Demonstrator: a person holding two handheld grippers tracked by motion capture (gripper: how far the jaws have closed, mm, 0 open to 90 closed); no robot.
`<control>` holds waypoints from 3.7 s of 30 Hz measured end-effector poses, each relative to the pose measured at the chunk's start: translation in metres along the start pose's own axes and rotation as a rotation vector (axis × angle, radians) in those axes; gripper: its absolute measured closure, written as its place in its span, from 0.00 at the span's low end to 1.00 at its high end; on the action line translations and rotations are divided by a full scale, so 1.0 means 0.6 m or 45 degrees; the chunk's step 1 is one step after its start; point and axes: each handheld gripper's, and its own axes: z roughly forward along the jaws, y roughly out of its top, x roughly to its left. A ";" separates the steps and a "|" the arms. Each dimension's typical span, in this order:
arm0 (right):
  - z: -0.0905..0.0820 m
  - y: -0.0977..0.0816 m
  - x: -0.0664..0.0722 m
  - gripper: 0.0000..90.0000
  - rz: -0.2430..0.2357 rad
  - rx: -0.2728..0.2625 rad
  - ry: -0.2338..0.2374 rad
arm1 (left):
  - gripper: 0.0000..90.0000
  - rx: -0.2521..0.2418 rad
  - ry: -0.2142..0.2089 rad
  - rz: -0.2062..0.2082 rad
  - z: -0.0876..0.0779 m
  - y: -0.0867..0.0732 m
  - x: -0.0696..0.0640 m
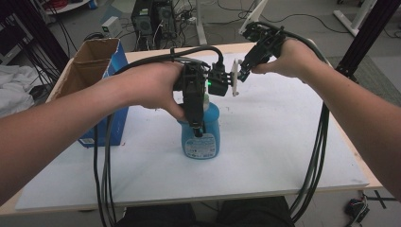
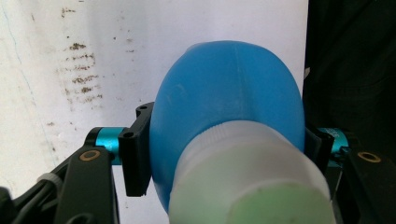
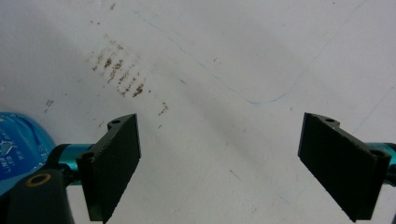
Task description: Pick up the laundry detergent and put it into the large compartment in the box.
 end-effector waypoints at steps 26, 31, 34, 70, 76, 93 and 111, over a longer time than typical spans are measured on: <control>-0.005 -0.009 -0.017 0.14 0.037 -0.022 0.018 | 0.42 -0.052 -0.004 -0.080 -0.034 -0.015 -0.011; -0.007 -0.010 -0.025 0.14 0.057 -0.038 0.038 | 0.42 -0.066 0.002 -0.121 -0.059 -0.026 -0.014; -0.006 -0.010 -0.029 0.14 0.062 -0.040 0.039 | 0.42 -0.068 0.008 -0.143 -0.072 -0.034 -0.014; -0.021 0.003 -0.052 0.14 0.088 -0.037 0.030 | 0.42 -0.254 0.192 -0.752 -0.330 -0.274 0.028; -0.018 0.001 -0.056 0.14 0.094 -0.025 0.029 | 0.42 -0.253 0.235 -0.868 -0.341 -0.332 0.040; -0.017 0.000 -0.058 0.14 0.089 -0.018 0.026 | 0.42 -0.197 0.276 -1.019 -0.319 -0.406 0.066; -0.018 -0.001 -0.057 0.14 0.086 -0.022 0.026 | 0.42 -0.156 0.257 -1.079 -0.239 -0.428 0.080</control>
